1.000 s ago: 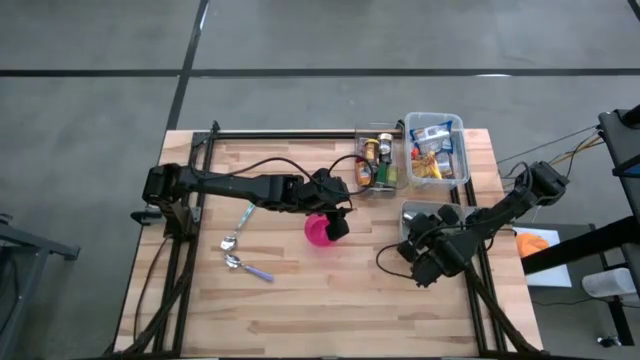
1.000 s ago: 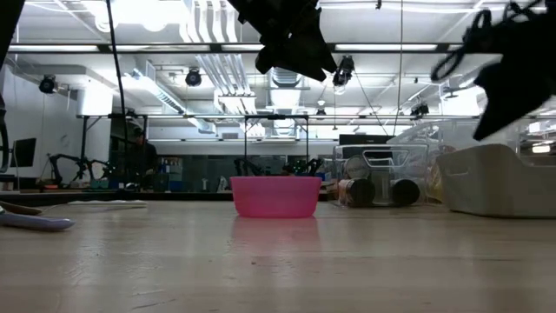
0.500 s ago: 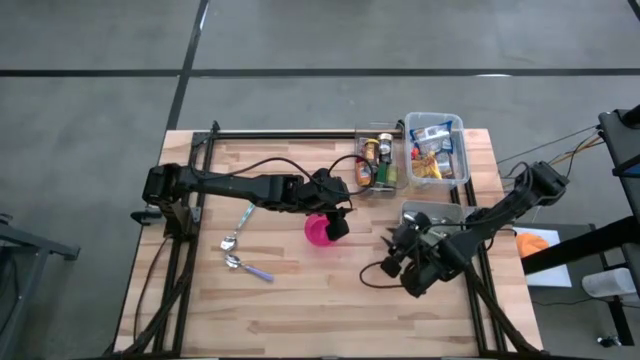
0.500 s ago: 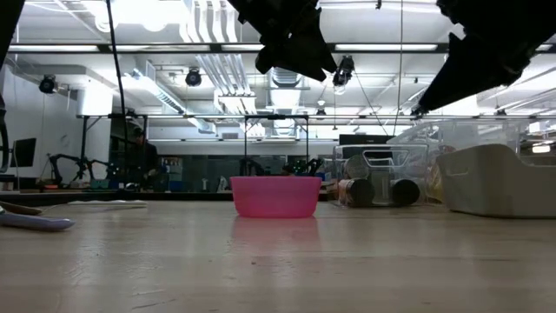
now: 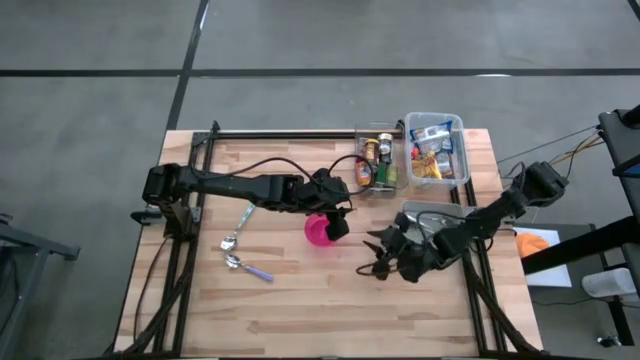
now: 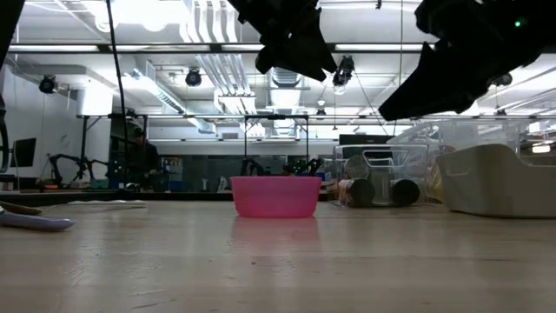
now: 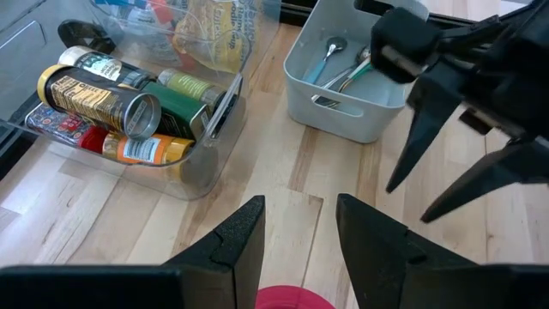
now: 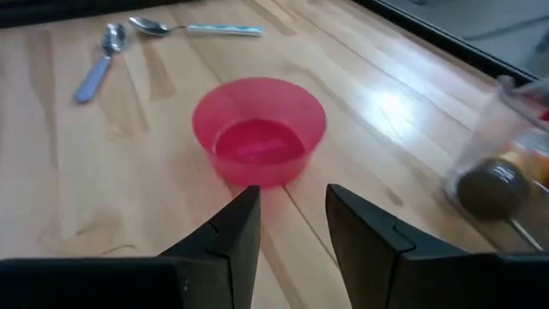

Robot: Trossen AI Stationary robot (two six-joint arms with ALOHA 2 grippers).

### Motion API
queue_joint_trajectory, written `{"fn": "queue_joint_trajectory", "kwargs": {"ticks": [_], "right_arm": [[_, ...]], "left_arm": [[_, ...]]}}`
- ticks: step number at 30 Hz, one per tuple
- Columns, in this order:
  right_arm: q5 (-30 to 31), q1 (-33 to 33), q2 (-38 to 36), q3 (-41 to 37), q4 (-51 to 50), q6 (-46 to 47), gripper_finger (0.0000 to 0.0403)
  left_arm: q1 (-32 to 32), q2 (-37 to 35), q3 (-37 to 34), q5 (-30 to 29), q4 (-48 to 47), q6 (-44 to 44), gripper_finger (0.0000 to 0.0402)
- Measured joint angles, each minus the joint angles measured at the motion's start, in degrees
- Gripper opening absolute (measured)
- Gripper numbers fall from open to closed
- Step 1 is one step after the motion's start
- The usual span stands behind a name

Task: Pick & Place Food Item
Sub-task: Put the blue patterned spoon into the gray bin

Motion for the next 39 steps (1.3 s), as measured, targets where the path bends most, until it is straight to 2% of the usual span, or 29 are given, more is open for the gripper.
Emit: {"fn": "queue_joint_trajectory", "kwargs": {"ticks": [8,13,17,26,39], "right_arm": [[-7.7,-6.0,-1.1,-6.8,21.2,-15.9,0.0130],[-19.5,-12.7,-5.0,-11.7,32.2,-22.8,0.0130],[-26.6,-17.2,-8.2,-14.7,34.8,-25.8,0.0130],[-27.6,-19.0,-11.7,-17.4,36.1,-33.0,0.0130],[-27.6,-18.9,-11.1,-16.9,35.0,-32.3,0.0130]], "left_arm": [[0.0,0.0,0.0,0.0,0.0,0.0,0.0146],[0.0,0.0,0.0,0.0,0.0,0.0,0.0146],[0.0,0.0,0.0,0.0,0.0,0.0,0.0146],[0.0,0.0,0.0,0.0,0.0,0.0,0.0146],[0.0,0.0,0.0,0.0,-0.1,0.0,0.0146]]}}
